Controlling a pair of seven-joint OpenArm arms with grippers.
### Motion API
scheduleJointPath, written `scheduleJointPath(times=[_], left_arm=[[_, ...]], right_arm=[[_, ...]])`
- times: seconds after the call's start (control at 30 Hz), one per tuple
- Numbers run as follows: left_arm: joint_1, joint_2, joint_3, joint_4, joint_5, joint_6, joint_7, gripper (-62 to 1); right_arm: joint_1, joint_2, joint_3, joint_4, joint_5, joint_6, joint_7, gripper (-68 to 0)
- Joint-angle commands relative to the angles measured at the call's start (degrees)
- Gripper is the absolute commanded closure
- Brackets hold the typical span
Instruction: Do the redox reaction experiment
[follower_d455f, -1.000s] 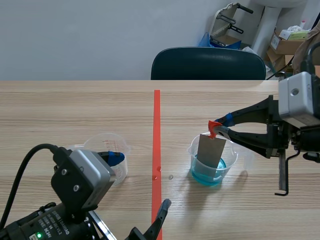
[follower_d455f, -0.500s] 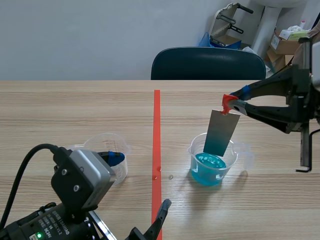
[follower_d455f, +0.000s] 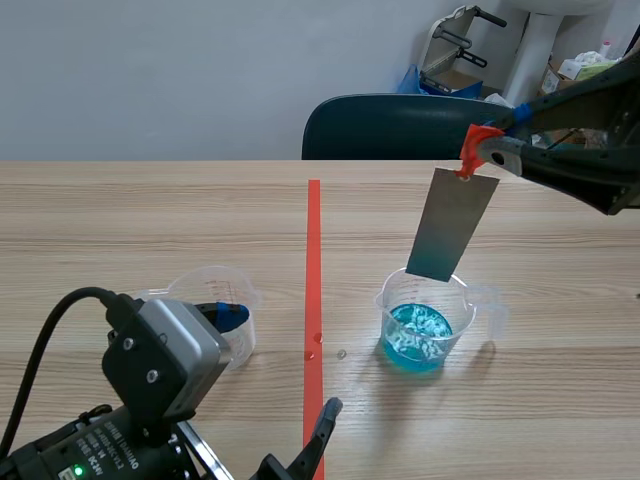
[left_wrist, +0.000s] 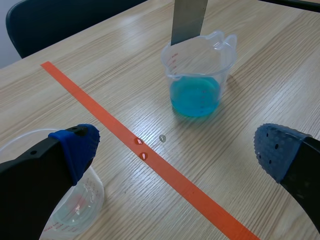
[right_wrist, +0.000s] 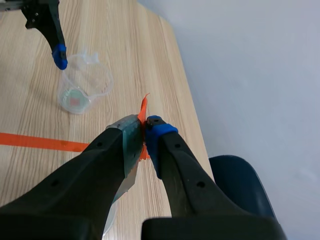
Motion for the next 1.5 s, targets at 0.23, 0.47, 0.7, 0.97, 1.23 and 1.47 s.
scheduleJointPath(times=[0.23, 0.47, 0.7, 0.97, 1.23, 1.47], left_arm=[[-0.02, 0.33, -0.09, 1.01, -0.17, -0.13, -0.79, -62.3], [-0.02, 0.33, -0.09, 1.01, -0.17, -0.13, -0.79, -62.3], [-0.02, 0.33, -0.09, 1.01, -0.17, -0.13, -0.81, -62.3], [-0.02, 0.33, -0.09, 1.01, -0.17, -0.13, -0.81, -62.3], [-0.02, 0.33, -0.09, 1.01, -0.17, -0.13, -0.81, -62.3], [-0.02, 0.33, -0.09, 1.01, -0.17, -0.13, -0.81, -62.3]], right_arm=[[0.63, 3.69, 1.2, 3.76, 6.75, 0.35, -2.97, -0.8], [0.63, 5.73, 1.2, 6.84, 12.79, 0.35, -8.9, -0.8], [0.63, 6.43, 2.64, 9.29, 19.43, 0.35, -16.46, -0.8], [0.63, 6.43, 4.94, 13.07, 25.55, 0.35, -24.98, -0.8], [0.63, 6.43, 4.96, 15.85, 33.07, 0.35, -35.58, -0.8], [0.63, 6.4, 5.6, 16.96, 36.37, 0.35, -40.35, -0.8]])
